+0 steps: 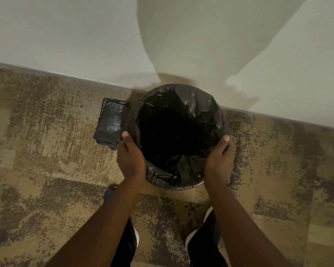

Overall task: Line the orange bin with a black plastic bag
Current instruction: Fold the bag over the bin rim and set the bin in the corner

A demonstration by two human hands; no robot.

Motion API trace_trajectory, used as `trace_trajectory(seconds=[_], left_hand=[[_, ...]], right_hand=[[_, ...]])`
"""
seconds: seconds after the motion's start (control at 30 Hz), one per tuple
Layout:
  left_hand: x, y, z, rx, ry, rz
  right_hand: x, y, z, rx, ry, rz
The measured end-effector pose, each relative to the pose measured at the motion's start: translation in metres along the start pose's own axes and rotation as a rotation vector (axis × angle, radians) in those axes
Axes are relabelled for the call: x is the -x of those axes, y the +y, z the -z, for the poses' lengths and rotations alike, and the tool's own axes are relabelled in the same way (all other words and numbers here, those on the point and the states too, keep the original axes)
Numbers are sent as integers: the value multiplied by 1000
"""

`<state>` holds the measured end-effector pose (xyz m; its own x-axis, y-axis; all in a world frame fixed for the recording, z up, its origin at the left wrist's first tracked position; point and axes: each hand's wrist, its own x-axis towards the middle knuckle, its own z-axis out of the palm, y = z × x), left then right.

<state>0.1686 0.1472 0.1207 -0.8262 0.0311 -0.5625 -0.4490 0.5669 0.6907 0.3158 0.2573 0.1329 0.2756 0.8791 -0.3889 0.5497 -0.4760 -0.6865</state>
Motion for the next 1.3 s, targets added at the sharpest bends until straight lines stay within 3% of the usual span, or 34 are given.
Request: trace_trajectory(seconds=[0.17, 0.23, 0.3, 0.37, 0.43, 0.53, 0.6, 0.7, 0.8, 0.93, 1.0, 1.13, 1.3], left_hand=[[-10, -4, 11, 53, -148, 35], [-14, -4, 14, 51, -198, 48], [-19, -6, 18, 15, -174, 63], [-20, -4, 21, -15, -84, -33], [-18, 0, 21, -91, -53, -221], [-20, -1, 8, -246, -148, -373], [-24, -4, 3, -304, -124, -385], [-33, -7, 4, -293, -72, -377], [-33, -6, 10, -206, -115, -386], [-36, -6, 15, -130, -186, -301], [-41, 0, 18, -198, -90, -434], [-46, 29, -4, -355, -15, -709], [-56, 44, -30, -489, 23, -565]], right_hand=[[-16, 13, 9, -95, -159, -181], [-27, 10, 14, -20, -183, -135], [-38, 4, 21, 161, -72, 38], [-34, -11, 28, 335, -49, 434], [-17, -26, 23, 452, -313, 833], [-1, -14, 5, 933, -878, 1094], [-11, 6, 3, 1264, -1029, 1144], [-38, 18, 18, 1385, -1053, 1241], [-59, 20, 29, 1249, -1014, 1404], [-63, 3, 34, 1054, -693, 1378], [-56, -12, 28, 882, -492, 1276], [-48, -34, -6, 692, -269, 909], [-55, -42, -46, 565, 42, 601]])
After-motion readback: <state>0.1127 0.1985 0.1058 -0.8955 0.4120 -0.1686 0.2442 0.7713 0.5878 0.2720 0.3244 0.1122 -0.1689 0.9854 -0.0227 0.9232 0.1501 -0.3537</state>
